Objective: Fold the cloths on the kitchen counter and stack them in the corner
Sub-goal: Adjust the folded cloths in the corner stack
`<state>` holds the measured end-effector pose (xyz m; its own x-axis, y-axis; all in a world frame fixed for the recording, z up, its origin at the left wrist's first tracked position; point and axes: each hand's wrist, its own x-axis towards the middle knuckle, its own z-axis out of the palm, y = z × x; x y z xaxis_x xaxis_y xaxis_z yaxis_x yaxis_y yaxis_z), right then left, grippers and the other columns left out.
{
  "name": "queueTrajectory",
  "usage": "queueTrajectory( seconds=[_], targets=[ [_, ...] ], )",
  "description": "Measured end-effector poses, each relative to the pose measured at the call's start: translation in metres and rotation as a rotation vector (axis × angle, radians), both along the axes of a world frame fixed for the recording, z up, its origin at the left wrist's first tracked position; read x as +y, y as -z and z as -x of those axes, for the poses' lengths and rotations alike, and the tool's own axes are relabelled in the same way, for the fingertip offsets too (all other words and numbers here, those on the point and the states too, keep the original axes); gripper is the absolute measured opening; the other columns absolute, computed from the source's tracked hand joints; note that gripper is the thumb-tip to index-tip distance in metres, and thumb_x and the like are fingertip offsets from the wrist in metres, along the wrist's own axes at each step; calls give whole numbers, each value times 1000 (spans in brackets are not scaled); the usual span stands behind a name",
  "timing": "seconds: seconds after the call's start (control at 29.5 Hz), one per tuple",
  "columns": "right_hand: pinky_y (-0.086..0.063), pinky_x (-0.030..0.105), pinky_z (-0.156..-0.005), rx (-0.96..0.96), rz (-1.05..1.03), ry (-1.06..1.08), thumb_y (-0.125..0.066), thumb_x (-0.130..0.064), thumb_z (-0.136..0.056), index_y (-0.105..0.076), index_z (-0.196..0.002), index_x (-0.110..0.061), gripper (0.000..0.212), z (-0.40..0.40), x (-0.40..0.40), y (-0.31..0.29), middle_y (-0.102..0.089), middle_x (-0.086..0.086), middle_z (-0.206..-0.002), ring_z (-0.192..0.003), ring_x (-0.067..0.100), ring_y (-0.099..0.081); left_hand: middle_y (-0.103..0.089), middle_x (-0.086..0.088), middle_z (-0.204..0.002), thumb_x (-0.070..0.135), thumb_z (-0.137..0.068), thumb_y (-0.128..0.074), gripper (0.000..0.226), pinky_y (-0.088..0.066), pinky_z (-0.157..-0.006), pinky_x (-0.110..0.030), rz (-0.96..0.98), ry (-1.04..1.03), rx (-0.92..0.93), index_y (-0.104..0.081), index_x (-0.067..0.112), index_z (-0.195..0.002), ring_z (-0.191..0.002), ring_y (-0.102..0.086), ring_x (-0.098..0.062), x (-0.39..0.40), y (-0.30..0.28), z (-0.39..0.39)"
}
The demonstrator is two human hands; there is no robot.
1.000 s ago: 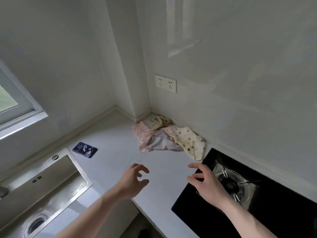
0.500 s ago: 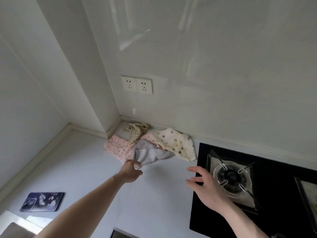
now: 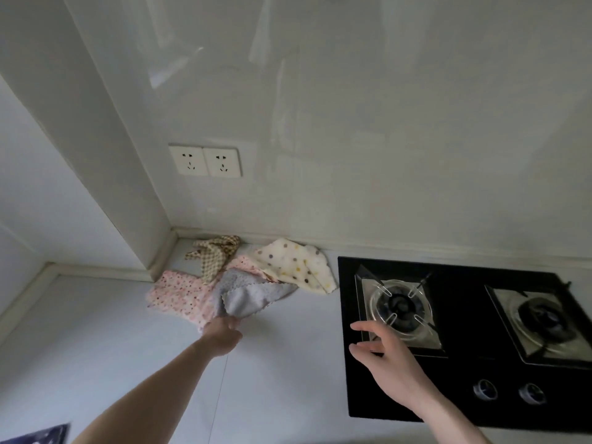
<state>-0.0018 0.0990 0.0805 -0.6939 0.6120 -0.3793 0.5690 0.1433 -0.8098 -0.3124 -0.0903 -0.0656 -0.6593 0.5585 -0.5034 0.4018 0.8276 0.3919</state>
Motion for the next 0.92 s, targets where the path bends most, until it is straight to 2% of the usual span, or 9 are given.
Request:
queueTrajectory(
  seconds=[0.07, 0.1, 0.2, 0.31, 0.37, 0.44, 0.54, 0.71, 0.92],
  targets=[
    [-41, 11, -77, -3, 10, 5, -69, -33, -95, -58, -123, -44, 31, 1, -3, 1, -54, -22, -130, -112, -8, -59, -62, -6, -135, 18, -91, -64, 21, -51, -98, -36, -153, -46, 55, -74, 31, -105, -118, -62, -30, 0, -15, 0],
    [-41, 11, -77, -4, 10, 4, -69, -33, -95, -58, -122, -44, 31, 3, -4, 2, -55, -22, -130, -111, -8, -59, -68, -4, -127, 17, -91, -65, 22, -51, -98, -35, -248, -74, 98, -76, 29, -106, -117, -64, -29, 0, -24, 0],
    [-43, 13, -81, -3, 10, -11, -69, -36, -94, -58, -122, -47, 32, 12, -7, 0, -57, -21, -130, -109, -10, -61, -71, 3, -128, 24, -92, -70, 23, -54, -96, -34, -534, -138, 171, -77, 30, -112, -109, -69, -20, -2, -61, -3],
    [-45, 13, -80, 5, -11, -45, -68, -35, -94, -57, -124, -45, 34, 25, -9, -1, -57, -22, -133, -109, -10, -61, -72, 19, -114, 34, -94, -71, 12, -51, -86, -16, -738, -153, 185, -77, 36, -105, -103, -65, 5, -5, -105, -12],
    [-44, 11, -76, 13, -33, -76, -67, -33, -96, -56, -127, -41, 34, 37, -13, -5, -54, -25, -133, -111, -10, -59, -73, 21, -103, 32, -95, -71, 7, -49, -85, -12, -832, -181, 153, -77, 32, -97, -100, -65, 5, -6, -137, -20],
    [-44, 10, -73, 17, -58, -110, -66, -35, -96, -54, -128, -40, 35, 50, -17, -9, -55, -24, -131, -112, -10, -57, -74, 15, -95, 25, -95, -73, 7, -53, -84, -20, -903, -172, 107, -75, 28, -89, -95, -68, -3, -8, -165, -28],
    [-46, 11, -73, 41, -68, -157, -69, -37, -94, -53, -131, -42, 41, 66, -26, -14, -56, -23, -130, -113, -10, -56, -73, 10, -90, 16, -93, -74, 12, -54, -79, -24, -942, -140, 73, -73, 26, -86, -87, -68, -11, -16, -195, -41],
    [-54, 26, -97, 90, 11, -239, -77, -52, -83, -46, -140, -46, 65, 82, -39, -10, -50, -31, -137, -120, -6, -54, -74, 14, -91, 11, -95, -69, 17, -50, -64, -20, -890, -7, 3, -73, 26, -87, -74, -66, -7, -28, -225, -66],
    [-51, 29, -105, 176, 83, -336, -79, -49, -82, -42, -144, -50, 72, 94, -46, -20, -52, -35, -136, -126, -9, -51, -71, 19, -99, 6, -96, -62, 28, -44, -72, -11, -743, 218, -27, -73, 31, -101, -82, -63, -4, -38, -225, -69]
  ],
)
